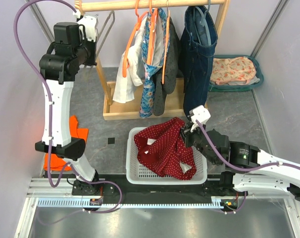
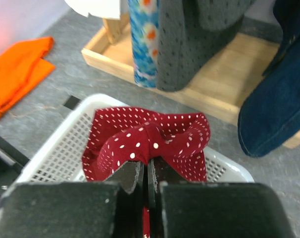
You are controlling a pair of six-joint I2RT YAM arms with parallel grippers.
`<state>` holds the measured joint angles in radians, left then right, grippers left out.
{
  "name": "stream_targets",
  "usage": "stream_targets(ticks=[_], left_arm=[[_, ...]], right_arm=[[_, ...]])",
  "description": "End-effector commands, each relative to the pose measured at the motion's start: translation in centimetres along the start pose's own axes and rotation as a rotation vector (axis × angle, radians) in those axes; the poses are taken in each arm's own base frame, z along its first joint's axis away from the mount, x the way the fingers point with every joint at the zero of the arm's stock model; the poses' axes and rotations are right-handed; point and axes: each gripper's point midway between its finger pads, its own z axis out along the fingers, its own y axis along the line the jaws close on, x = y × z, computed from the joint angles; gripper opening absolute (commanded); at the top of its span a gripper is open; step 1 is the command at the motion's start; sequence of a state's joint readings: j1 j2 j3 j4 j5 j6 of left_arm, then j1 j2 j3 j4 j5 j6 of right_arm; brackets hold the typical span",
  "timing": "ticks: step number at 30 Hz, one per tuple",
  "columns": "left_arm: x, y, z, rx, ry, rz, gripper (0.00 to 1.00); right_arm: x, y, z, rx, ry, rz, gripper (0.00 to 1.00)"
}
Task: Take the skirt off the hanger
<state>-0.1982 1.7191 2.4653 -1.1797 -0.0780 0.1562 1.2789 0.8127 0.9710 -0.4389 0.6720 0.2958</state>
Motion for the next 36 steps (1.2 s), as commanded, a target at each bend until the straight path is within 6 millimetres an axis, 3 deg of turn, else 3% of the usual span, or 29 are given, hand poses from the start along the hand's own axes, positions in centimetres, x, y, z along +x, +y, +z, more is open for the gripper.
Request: stream_targets(ticks=[1,4,12,27,34,36], left_arm=[[-3.5,0.7,-0.5,-0.035,-0.129,-0.056,0.02],[-5.0,1.0,-0.7,-0.045,-0.19,-0.072,0.02],[-7.0,1.3,-0.5,-0.056,-0.268,-0.076,0.02],[-7.6,2.4,4.8,-0.133,-0.271,-0.034,0.02],[-5.8,2.5,6.6,-0.151,-0.21,-0.033,0.02],[-5.3,2.5,6.3,-0.153,-0.196,-0.032,0.02]], right_arm=[[1.6,-0.9,0.7,0.064,-0.005,0.021,0.0],[4.8,-1.1,1.6,0.08,0.038,0.005,0.0],[9.1,0.6,3.5,0.042,0.11,0.021,0.0],[10.5,1.6,3.6,-0.008,0.122,0.089,0.0],[10.8,1.5,3.4,-0.013,0.124,0.099,0.0],[10.7,1.4,3.4,-0.011,0.122,0.096,0.0]])
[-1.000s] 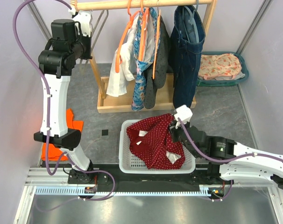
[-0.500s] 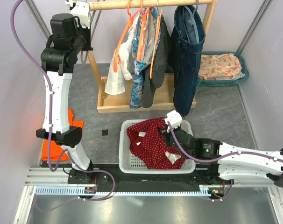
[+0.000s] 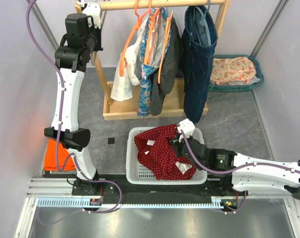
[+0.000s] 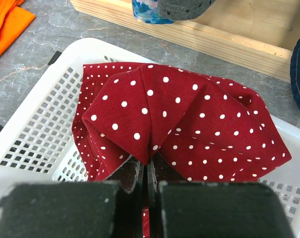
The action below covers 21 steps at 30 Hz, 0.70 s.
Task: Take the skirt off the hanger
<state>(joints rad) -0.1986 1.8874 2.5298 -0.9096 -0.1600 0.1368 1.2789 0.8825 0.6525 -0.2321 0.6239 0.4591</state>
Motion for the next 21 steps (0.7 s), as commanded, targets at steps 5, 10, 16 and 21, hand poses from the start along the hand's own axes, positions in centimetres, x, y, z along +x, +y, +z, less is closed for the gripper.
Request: stream_targets(ticks=[5,10,16,21], left_arm=[[0.7,0.8,-1.3,-0.032,0.004,0.013,0.21],[0.6,0.9,-4.2,-0.017,-0.012,0.005,0.84],[-2.2,1.6,-9.1,-0.006,-0.111,-0.016,1.0],[-5.0,1.1,-14.2,0.065,-0.229,-0.068,0.99]], right_arm=[[-0.4,-0.4,0.0,0.029,-0.021,0.015,0.0],[0.1,-1.4,-0.1,0.079,-0.002,0.005,0.0],[0.2,-1.6,-0.2,0.086,-0.005,0.021,0.01],[1.0,-2.0,0.0,0.107,0.008,0.027,0.06]])
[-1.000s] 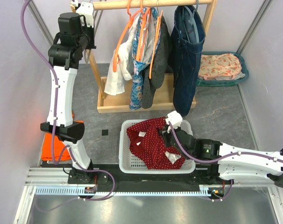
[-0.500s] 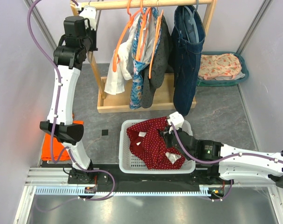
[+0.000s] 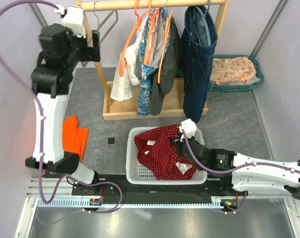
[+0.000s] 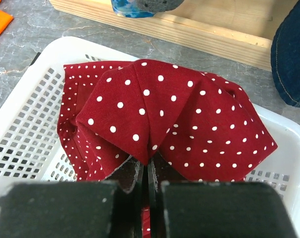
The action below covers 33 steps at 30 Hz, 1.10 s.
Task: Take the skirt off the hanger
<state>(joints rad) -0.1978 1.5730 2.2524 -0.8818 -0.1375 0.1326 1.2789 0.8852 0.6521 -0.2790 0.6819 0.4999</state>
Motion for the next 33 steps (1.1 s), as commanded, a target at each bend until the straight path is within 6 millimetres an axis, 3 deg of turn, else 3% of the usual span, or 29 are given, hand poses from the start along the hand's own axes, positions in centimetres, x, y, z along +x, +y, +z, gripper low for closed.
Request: stream_targets(ticks=[1,5,8,10,12,13,20,22,27,29,33], left_arm=[[-5.0,-0.4,-6.0,0.072,-0.187,-0.069,0.99],[-6.5,-3.3,-9.2,0.24,-0.259,-0.152,1.0],[-6.0,-6.3,-9.4,0.372,-0.234,-0.19,0.99],[-5.3,-8.2,-8.3,0.428,-0.198,-0.192,1.0],[-4.3,-9.4,-6.0,0.429,-0.154,-0.174,1.0],[-4.6,-10.3,-5.8,0.445,-0.159,-0.163,1.0],[-6.0,-12.1,-0.6,0.428,-0.173,-0.131,1.0],[-6.8,-12.3,0.1,0.428,-0.198,-0.132,1.0],[-6.1,-13.5,2.3,0.437,-0.179,-0.127,0.99],[-5.7,-13.7,2.8,0.439,-0.166,-0.123,0.93],[-4.8,-14.0,3.5,0.435,-0.143,-0.113,0.51]], right_arm=[[0.6,-0.8,0.2,0.044,0.001,0.018,0.07],[1.7,-1.8,0.6,0.105,0.01,0.021,0.19],[2.7,-3.1,0.9,0.186,0.023,0.022,0.25],[3.3,-3.8,0.9,0.227,0.037,0.022,0.27],[3.6,-3.9,1.0,0.234,0.045,0.021,0.36],[3.6,-3.9,1.0,0.234,0.046,0.024,0.39],[3.8,-4.4,0.6,0.235,0.021,0.079,0.61],[4.2,-5.0,0.4,0.253,0.026,0.08,0.63],[4.9,-5.9,0.0,0.287,0.042,0.085,0.68],[4.7,-5.8,-0.1,0.28,0.039,0.102,0.68],[3.6,-5.5,-0.4,0.27,0.013,0.124,0.68]])
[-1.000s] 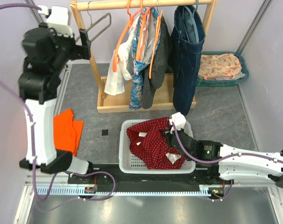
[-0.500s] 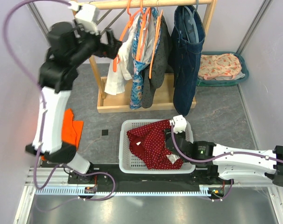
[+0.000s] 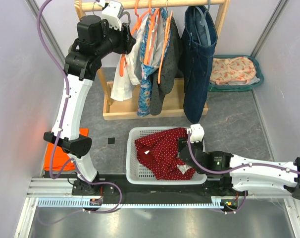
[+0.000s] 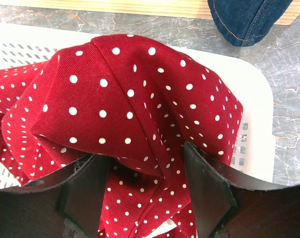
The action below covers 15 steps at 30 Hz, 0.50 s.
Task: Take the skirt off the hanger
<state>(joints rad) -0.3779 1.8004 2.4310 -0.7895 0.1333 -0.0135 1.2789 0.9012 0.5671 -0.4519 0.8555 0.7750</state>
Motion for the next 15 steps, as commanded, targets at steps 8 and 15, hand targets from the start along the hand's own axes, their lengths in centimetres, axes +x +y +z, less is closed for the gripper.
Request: stream_targets(ticks=[8,15], left_arm=[[-0.4,0.5,0.2,-0.028,-0.024,0.041,0.33],[-1.4,1.0,-0.5,-0.062,-0.049,0.058,0.02]], right_arm=[[-6.7,0.5,-2.4,-0.01,-0.124,0.097,0.69],[-13.3,1.3,-5.5,-0.057,-0.208,0.139,0.81]])
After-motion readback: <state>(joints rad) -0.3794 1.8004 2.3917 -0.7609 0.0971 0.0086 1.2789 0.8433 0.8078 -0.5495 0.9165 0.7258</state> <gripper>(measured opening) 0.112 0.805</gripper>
